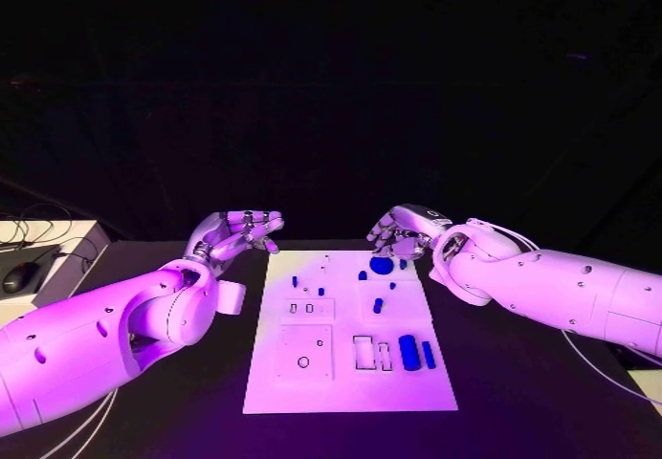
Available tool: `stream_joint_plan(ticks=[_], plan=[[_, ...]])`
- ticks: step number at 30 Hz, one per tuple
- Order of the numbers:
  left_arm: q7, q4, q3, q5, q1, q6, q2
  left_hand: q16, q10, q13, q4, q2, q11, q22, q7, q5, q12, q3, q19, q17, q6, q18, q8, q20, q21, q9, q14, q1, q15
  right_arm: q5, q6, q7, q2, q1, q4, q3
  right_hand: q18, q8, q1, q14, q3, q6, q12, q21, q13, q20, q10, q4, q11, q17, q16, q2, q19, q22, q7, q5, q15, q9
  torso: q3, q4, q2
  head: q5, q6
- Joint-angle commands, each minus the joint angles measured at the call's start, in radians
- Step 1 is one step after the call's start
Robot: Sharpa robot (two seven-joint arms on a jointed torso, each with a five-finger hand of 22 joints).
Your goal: Assemble the parts on the task board
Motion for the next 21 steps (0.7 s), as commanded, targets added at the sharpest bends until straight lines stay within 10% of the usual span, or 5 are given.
stream_joint_plan(ticks=[1,21], plan=[[-0.006,0.028,0.006,-0.018,0.0,0.032,-0.011,0.01,-0.002,0.0,-0.015,0.008,0.0,0.018,0.002,0.002,-0.001,0.001,-0.025,0.01,-0.006,-0.002,-0.004,0.005,0.034,-0.001,-0.011,-0.008,0.0,-0.179,0.025,-0.086,0.013,0.002,-0.002,0.001,0.032,-0.003,-0.009,-0.022,0.027,0.006,0.003,0.045,-0.002,0.007,-0.009,0.001,0.001,0.058,0.071,-0.011,0.006,0.058,-0.004,0.002,0.002,0.001,-0.0044,0.0165,0.027,-0.01,0.001],[-0.011,0.055,0.016,-0.021,-0.005,0.043,-0.016,0.011,-0.005,0.0,-0.02,0.007,0.002,0.02,0.004,0.002,0.0,0.0,-0.033,0.013,-0.009,0.001,-0.004,0.008,0.047,-0.001,-0.012,-0.011,0.001,-0.348,0.117,-0.144,0.054,0.0,-0.028,0.0,0.073,-0.003,-0.001,-0.032,0.062,0.012,0.003,-0.06,-0.004,0.031,-0.086,0.05,0.021,0.061,0.096,-0.06,0.005,0.042,-0.01,-0.012,0.018,0.0,-0.0158,0.0441,0.066,-0.038,-0.001]])
